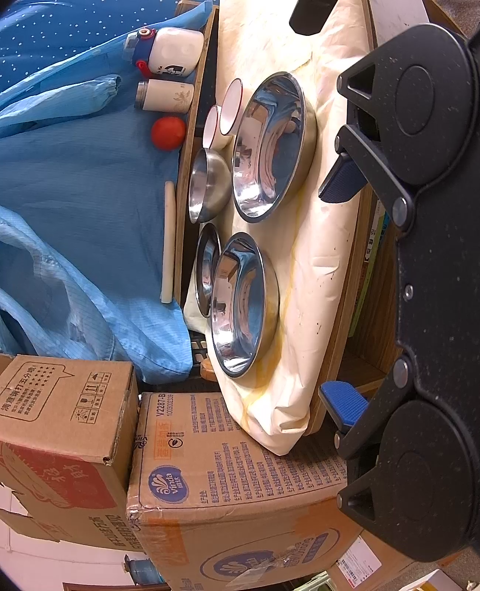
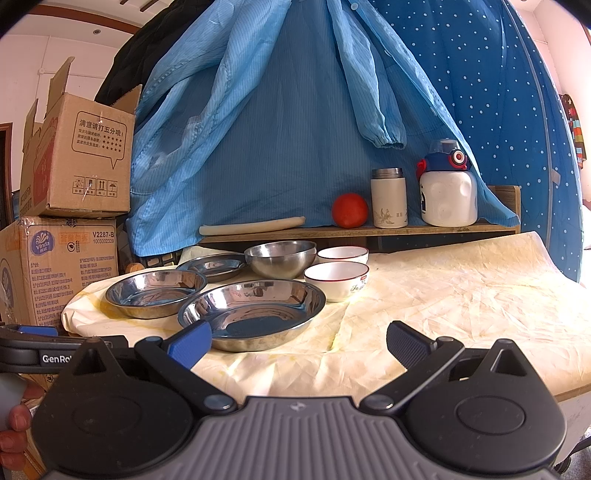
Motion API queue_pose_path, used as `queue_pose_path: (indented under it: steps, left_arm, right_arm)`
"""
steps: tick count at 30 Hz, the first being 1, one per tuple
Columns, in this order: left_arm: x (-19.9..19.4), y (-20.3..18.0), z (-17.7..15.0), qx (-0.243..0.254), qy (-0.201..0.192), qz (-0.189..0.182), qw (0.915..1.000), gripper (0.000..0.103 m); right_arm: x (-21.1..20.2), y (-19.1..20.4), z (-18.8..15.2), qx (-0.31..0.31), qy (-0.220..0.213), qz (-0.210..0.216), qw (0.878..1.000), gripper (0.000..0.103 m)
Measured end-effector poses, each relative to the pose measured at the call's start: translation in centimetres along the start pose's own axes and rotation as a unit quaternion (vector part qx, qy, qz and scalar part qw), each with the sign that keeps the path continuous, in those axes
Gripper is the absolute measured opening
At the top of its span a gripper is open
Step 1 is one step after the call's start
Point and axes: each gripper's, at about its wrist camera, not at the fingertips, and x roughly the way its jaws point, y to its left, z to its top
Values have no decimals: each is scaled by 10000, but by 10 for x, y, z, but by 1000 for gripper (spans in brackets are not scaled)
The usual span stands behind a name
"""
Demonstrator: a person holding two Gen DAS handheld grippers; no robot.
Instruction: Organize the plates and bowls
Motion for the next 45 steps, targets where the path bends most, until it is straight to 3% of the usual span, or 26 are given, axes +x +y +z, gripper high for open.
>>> queue_pose_path:
  steps: [34,45]
  left_arm:
    - [2,4,0,58,25,57,10000,102]
    - [9,11,29,232,-188,236,9993,102]
  right_arm:
    - [1,1,-1,-17,-1,25,10000,103]
    - [18,1,21,-365,-145,333,9987,103]
